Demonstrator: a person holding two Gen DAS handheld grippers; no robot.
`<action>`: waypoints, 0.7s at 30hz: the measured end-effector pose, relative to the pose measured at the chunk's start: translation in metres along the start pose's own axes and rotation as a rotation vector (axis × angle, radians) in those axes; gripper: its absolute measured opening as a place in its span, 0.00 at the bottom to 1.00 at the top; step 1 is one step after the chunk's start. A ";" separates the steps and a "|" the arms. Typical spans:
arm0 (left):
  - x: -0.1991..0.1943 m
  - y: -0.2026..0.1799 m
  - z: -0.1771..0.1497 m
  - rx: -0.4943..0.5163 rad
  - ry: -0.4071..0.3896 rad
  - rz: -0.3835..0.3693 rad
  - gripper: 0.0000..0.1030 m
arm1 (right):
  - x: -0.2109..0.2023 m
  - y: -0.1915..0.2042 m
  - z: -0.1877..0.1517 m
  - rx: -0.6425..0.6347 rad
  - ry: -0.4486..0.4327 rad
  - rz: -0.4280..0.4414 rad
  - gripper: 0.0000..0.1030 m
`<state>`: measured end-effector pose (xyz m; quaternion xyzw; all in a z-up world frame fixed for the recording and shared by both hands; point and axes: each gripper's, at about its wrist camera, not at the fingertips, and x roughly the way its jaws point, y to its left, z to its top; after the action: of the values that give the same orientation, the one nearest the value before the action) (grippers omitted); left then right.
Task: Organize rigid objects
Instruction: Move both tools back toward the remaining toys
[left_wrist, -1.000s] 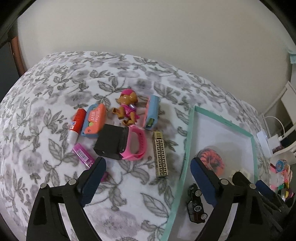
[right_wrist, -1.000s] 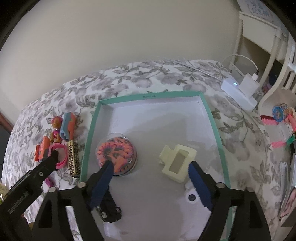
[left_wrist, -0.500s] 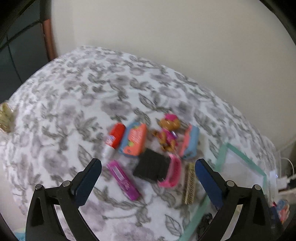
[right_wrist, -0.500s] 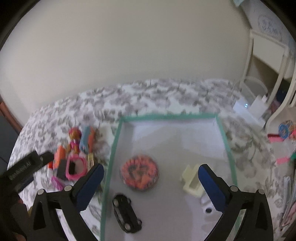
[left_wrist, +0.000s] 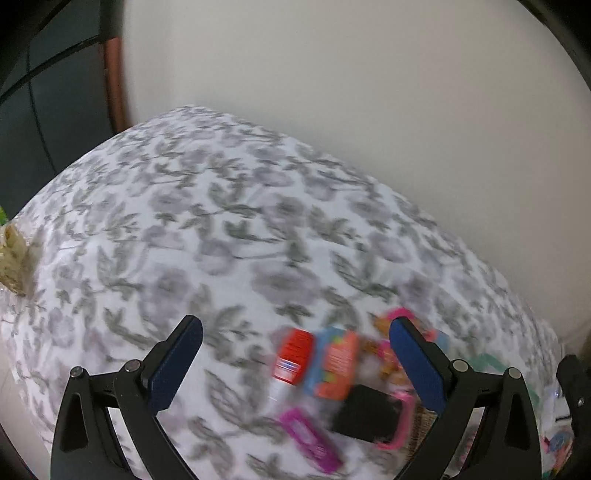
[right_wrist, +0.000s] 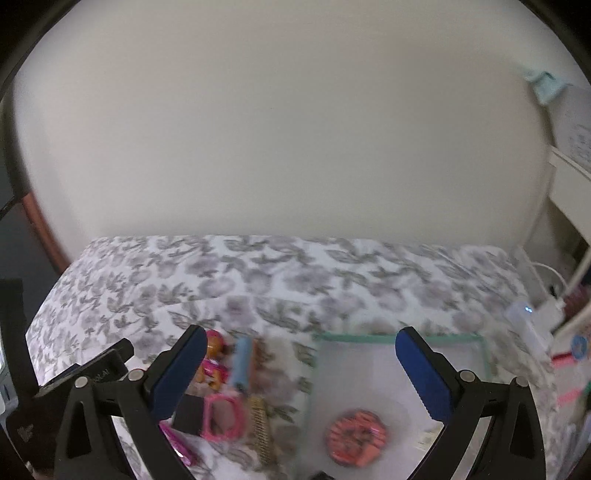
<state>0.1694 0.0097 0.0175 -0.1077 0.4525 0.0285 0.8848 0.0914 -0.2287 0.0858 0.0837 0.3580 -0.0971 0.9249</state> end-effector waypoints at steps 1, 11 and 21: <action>0.001 0.006 0.003 0.001 -0.001 0.019 0.98 | 0.005 0.006 -0.002 -0.010 0.006 0.020 1.00; 0.036 0.019 -0.018 -0.050 0.215 0.009 0.98 | 0.058 0.020 -0.045 -0.068 0.229 0.077 1.00; 0.053 0.015 -0.058 -0.098 0.339 -0.012 0.95 | 0.072 0.007 -0.064 -0.041 0.337 0.111 0.71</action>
<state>0.1521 0.0087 -0.0611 -0.1568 0.5926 0.0267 0.7897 0.1035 -0.2163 -0.0088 0.0996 0.5046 -0.0234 0.8573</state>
